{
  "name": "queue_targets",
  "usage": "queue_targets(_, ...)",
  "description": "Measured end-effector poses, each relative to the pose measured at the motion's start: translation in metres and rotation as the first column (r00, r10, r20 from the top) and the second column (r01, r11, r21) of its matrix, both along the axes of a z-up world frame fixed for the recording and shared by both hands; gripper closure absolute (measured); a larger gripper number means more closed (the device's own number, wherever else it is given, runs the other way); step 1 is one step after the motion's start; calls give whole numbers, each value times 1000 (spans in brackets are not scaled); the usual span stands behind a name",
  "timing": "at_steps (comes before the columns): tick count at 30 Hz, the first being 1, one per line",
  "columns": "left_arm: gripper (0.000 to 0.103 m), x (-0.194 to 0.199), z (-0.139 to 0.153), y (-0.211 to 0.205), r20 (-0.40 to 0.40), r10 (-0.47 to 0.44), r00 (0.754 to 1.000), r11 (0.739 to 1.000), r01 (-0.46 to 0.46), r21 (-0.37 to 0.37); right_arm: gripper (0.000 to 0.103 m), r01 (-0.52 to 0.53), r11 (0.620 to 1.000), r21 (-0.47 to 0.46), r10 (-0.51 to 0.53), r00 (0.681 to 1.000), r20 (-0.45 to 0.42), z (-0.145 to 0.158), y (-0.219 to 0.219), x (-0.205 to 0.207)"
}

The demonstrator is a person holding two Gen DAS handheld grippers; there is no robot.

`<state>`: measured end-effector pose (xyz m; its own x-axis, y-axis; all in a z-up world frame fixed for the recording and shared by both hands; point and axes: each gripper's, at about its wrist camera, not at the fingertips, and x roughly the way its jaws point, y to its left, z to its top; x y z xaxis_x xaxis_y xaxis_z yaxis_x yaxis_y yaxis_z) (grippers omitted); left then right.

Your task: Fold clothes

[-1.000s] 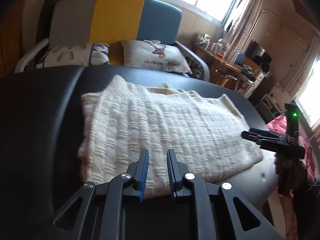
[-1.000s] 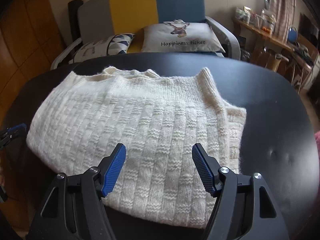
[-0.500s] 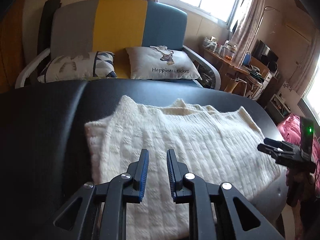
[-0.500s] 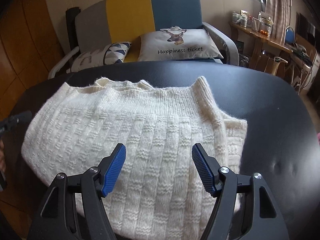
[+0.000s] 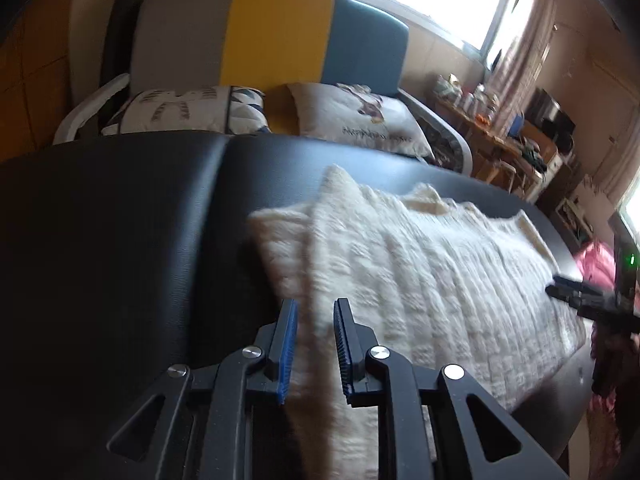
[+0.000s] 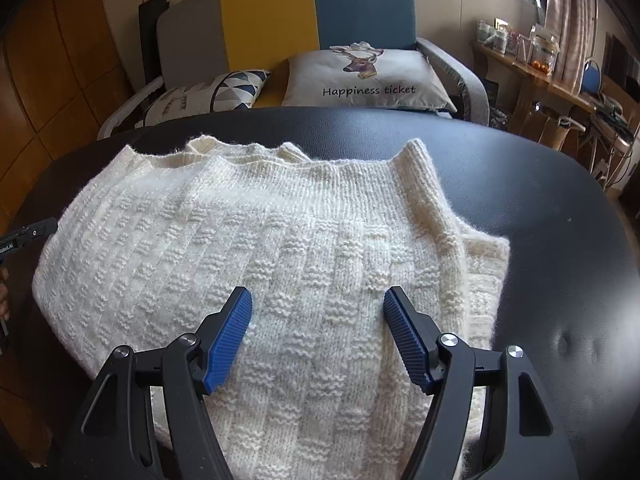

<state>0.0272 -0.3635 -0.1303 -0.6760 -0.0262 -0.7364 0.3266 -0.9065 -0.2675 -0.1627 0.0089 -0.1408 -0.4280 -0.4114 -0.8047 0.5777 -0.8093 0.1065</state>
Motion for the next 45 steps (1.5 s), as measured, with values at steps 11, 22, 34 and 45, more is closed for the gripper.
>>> queue_targets(11,82,-66,-14,-15,61,-122,991,988,116,99,28,-7,1000,-3,7,999,46,-9,-1,-7)
queue_targets(22,94,-37,-33,-21,45,-35,998,988,28,154,31,1,1000,-31,0,1000,30,-16,9,-9)
queue_targets(34,80,-102,37,34,-10,-348,937,936,348,59,26,-1,998,-64,3,1000,25,-19,10,-8)
queue_targets(45,79,-170,-17,49,252,-403,880,915,382,131,20,-22,995,-102,21,1000,-7,-22,14,-4)
